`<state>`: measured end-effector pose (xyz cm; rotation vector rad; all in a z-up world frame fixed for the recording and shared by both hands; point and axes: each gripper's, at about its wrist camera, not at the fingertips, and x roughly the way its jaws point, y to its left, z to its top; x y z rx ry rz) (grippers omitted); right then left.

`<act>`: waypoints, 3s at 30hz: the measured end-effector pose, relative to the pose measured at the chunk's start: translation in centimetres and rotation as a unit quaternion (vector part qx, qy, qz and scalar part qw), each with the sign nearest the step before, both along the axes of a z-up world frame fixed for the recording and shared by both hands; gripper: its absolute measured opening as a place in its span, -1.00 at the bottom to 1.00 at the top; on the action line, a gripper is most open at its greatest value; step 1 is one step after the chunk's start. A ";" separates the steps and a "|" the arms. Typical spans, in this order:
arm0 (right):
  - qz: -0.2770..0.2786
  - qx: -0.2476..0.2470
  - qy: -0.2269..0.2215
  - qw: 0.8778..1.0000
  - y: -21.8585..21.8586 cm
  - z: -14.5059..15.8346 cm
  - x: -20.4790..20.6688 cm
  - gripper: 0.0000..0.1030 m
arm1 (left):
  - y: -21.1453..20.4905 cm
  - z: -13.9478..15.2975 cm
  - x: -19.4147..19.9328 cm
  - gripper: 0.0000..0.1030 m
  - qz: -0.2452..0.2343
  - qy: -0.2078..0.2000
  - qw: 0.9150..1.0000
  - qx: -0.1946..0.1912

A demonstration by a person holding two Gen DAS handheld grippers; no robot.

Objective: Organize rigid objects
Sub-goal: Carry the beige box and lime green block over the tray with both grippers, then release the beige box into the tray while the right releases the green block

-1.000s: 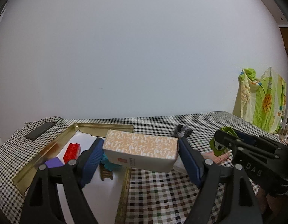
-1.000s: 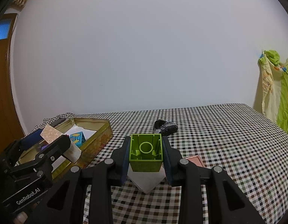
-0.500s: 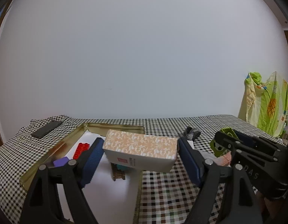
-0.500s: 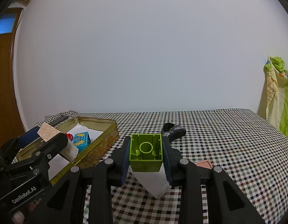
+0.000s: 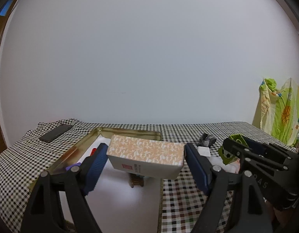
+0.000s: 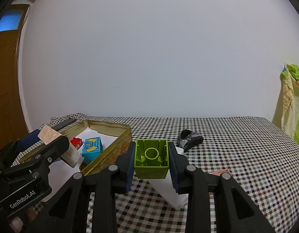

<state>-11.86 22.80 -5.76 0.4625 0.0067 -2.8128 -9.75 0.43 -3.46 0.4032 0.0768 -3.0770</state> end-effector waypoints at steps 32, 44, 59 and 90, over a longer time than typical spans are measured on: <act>0.043 0.013 -0.004 0.999 -3.1 0.5 1.2 -0.34 | -3.5 -0.3 0.3 0.56 0.035 -0.007 0.999 0.012; 0.059 0.023 -0.009 0.998 -5.0 0.4 0.7 -0.34 | -5.4 -0.4 0.5 0.56 0.050 -0.016 0.998 0.022; 0.111 0.044 -0.032 0.992 -7.8 -0.1 -0.7 -0.34 | -8.1 -0.4 -0.7 0.56 0.058 -0.056 0.996 0.033; 0.199 0.041 -0.090 0.975 -13.2 -0.8 -5.2 -0.33 | -10.8 -0.9 -3.5 0.56 0.087 -0.120 0.989 0.023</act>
